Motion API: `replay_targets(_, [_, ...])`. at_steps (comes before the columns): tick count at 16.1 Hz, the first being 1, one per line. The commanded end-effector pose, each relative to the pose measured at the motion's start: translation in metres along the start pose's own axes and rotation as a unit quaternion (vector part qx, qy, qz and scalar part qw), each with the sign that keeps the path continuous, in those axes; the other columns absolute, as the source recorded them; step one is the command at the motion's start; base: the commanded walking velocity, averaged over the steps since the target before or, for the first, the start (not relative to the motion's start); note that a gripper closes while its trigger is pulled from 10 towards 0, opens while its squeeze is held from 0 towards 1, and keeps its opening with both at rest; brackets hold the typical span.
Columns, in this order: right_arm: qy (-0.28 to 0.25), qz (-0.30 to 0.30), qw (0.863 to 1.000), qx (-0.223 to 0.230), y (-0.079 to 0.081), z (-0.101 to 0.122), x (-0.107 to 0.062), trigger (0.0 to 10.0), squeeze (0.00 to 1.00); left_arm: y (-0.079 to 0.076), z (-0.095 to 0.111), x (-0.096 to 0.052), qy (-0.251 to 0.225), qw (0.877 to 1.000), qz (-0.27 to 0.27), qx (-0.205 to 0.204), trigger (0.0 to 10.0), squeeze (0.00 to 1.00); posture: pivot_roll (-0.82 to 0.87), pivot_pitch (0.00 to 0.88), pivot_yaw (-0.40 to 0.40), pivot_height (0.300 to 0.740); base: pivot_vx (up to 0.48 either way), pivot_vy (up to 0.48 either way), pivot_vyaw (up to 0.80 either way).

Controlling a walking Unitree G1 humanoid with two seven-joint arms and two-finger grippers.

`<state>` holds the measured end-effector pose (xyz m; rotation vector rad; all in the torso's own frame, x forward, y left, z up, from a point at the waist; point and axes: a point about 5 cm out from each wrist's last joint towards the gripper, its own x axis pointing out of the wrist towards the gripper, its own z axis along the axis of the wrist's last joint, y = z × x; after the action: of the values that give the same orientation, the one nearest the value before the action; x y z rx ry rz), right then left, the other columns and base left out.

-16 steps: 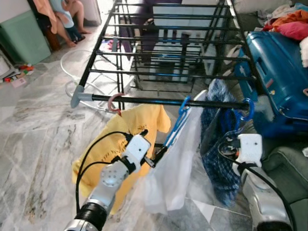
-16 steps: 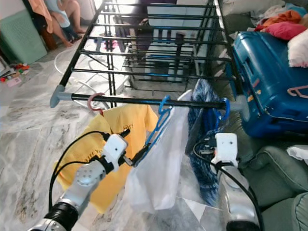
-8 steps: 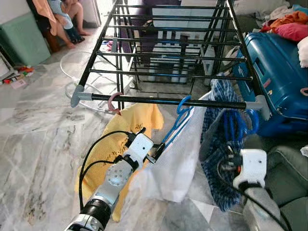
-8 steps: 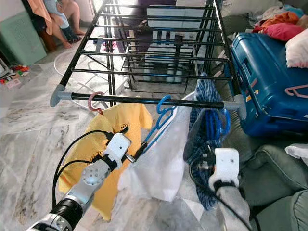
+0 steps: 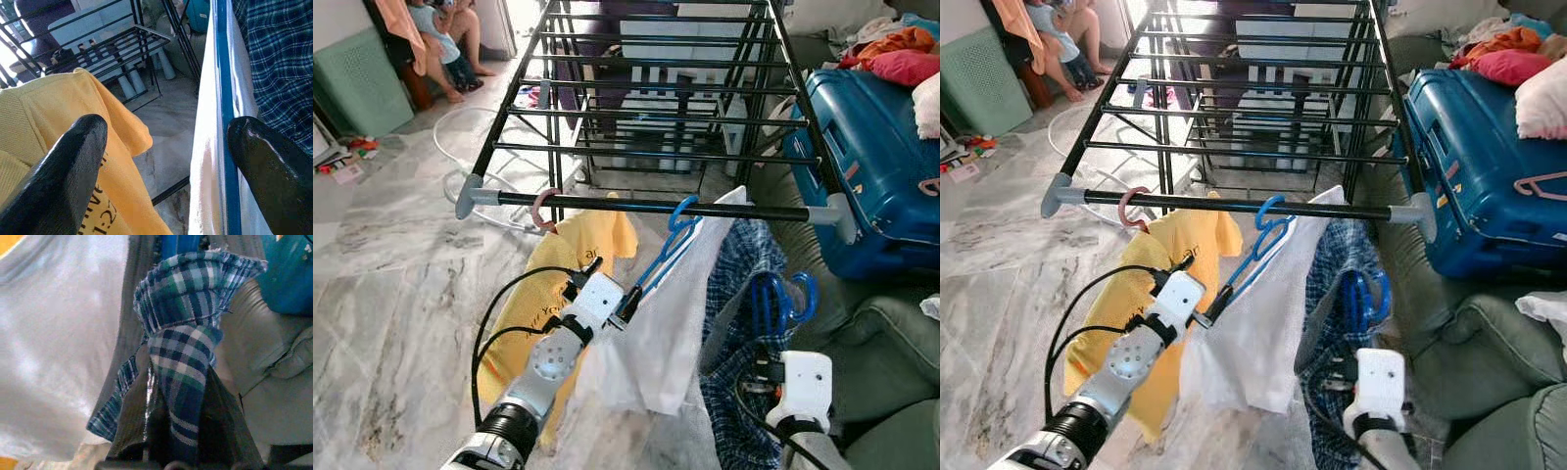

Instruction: Hang hanger

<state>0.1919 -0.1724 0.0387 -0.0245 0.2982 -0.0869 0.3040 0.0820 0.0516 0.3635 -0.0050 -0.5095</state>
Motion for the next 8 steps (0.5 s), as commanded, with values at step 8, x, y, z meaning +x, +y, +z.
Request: replay_targets(8, [-0.006,0.000,1.000,0.001,0.0071,0.0000,0.0037,10.0,0.00,0.0043,-0.0073,-0.0041,0.015,1.000,0.000,0.020,10.0,0.00,0.01,0.012,0.001,0.740,-0.270,0.000,0.00])
